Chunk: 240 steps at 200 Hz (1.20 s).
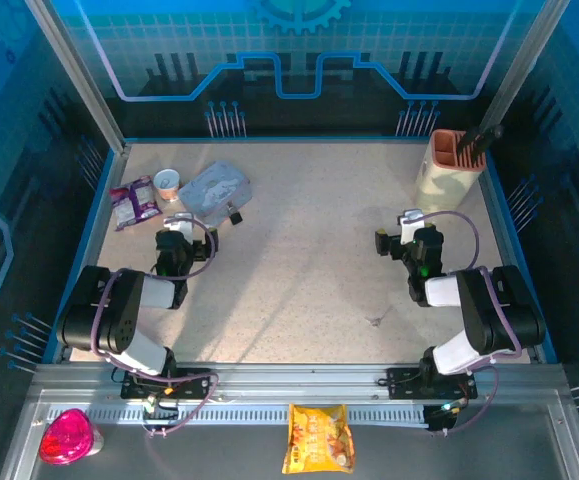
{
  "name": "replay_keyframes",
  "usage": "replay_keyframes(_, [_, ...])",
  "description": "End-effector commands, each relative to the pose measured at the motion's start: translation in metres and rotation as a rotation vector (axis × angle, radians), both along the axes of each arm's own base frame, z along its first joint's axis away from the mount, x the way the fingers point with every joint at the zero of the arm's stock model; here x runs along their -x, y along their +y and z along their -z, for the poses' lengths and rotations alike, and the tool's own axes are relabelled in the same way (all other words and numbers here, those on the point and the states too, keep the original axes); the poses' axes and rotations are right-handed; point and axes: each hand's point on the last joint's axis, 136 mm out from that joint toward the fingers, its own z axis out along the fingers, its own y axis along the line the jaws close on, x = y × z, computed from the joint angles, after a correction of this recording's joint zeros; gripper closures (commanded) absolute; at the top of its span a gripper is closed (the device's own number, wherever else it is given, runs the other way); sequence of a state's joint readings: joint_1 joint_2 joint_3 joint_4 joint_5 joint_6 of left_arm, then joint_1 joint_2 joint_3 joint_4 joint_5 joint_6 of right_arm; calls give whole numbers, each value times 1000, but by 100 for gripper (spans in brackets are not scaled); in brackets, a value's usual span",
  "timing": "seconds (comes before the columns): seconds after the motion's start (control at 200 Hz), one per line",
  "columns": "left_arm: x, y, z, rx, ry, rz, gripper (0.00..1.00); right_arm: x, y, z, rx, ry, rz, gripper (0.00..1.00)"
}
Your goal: Unlock a padlock with a key
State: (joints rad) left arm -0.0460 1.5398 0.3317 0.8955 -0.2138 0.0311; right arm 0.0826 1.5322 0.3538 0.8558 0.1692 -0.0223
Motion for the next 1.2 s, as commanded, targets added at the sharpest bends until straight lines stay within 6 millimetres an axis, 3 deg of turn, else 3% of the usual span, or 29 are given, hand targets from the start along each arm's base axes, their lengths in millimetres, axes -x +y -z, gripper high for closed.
replay_keyframes(0.0, [-15, -1, -23, 16, -93, -19, 1, -13, 3, -24, -1, -98, 23, 0])
replay_keyframes(1.196, [-15, 0, -22, 21, -91, -20, 1, -14, 3, -23, -8, -93, 18, 0])
